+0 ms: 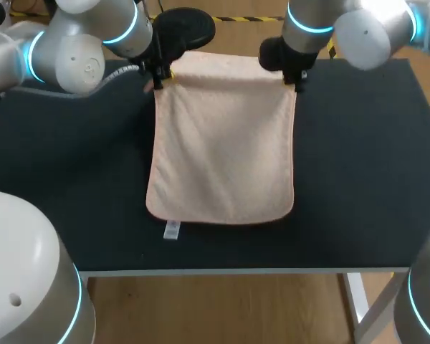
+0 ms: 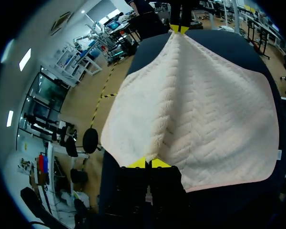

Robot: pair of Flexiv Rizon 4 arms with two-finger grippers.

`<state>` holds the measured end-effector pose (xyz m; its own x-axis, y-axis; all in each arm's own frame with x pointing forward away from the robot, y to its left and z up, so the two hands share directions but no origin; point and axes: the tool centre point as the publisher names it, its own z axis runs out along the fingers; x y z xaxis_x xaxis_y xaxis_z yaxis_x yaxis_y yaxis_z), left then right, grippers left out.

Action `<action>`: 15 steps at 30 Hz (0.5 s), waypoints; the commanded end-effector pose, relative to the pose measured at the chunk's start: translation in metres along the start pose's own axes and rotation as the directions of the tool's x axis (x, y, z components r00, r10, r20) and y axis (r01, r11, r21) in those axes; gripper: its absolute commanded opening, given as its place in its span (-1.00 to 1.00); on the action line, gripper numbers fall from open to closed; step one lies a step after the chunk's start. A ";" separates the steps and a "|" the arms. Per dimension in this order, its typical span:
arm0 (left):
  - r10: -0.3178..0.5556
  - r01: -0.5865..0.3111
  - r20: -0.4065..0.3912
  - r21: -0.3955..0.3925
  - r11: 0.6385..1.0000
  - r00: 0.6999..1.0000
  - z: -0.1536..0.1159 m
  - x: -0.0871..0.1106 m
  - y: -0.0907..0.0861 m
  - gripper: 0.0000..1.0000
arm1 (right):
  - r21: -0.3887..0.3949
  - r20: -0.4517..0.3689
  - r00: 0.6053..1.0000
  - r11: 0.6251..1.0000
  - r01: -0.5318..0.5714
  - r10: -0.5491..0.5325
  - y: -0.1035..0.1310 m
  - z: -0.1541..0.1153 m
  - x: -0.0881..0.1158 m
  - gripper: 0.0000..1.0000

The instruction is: Fold the towel

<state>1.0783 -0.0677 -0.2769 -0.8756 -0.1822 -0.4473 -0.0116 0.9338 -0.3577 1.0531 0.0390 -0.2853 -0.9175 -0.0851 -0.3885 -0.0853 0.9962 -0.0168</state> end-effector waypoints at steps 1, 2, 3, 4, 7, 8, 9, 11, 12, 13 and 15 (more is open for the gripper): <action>0.008 -0.007 0.081 -0.018 1.000 0.997 -0.067 -0.022 -0.012 -1.00 | 0.035 0.046 0.999 0.999 -0.001 -0.001 -0.001 -0.076 -0.021 -1.00; 0.016 -0.014 0.114 -0.019 1.000 0.993 -0.075 -0.029 -0.016 -1.00 | 0.035 0.068 0.998 0.999 0.000 -0.002 -0.001 -0.084 -0.026 -1.00; 0.019 -0.018 0.139 -0.010 1.000 0.990 -0.082 -0.037 -0.020 -1.00 | 0.027 0.086 0.996 1.000 0.002 -0.004 -0.001 -0.093 -0.032 -1.00; 0.023 -0.023 0.163 -0.003 1.000 0.986 -0.089 -0.043 -0.023 -1.00 | 0.026 0.103 0.995 1.000 0.004 -0.007 -0.001 -0.101 -0.037 -1.00; 0.034 -0.036 0.231 0.005 0.999 0.972 -0.108 -0.062 -0.032 -1.00 | 0.020 0.146 0.989 1.000 0.011 -0.014 0.001 -0.122 -0.053 -1.00; 0.037 -0.039 0.249 0.004 0.999 0.968 -0.114 -0.068 -0.034 -1.00 | 0.020 0.158 0.987 1.000 0.012 -0.015 0.002 -0.129 -0.058 -1.00; 0.037 -0.039 0.262 0.004 0.999 0.964 -0.118 -0.074 -0.035 -1.00 | 0.023 0.175 0.984 1.000 0.016 -0.020 0.003 -0.136 -0.063 -1.00; 0.043 -0.046 0.291 0.003 0.999 0.956 -0.126 -0.084 -0.038 -1.00 | 0.014 0.191 0.981 1.000 0.019 -0.022 0.004 -0.148 -0.073 -1.00; 0.048 -0.049 0.305 -0.001 0.999 0.951 -0.130 -0.089 -0.040 -1.00 | 0.010 0.202 0.979 1.000 0.021 -0.023 0.004 -0.155 -0.078 -1.00; 0.041 -0.042 0.311 -0.002 0.999 0.950 -0.134 -0.094 -0.042 -1.00 | 0.008 0.213 0.977 1.000 0.023 -0.024 0.004 -0.160 -0.083 -1.00; 0.040 -0.039 0.337 -0.010 0.999 0.941 -0.141 -0.104 -0.044 -1.00 | 0.014 0.229 0.973 0.999 0.035 -0.037 0.004 -0.172 -0.093 -1.00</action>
<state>1.1130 -0.0524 -0.1196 -0.6661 -0.2374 -0.7071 0.0468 0.9328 -0.3572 1.0855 0.0510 -0.1249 -0.7946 -0.1107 -0.5970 -0.1122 0.9931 -0.0348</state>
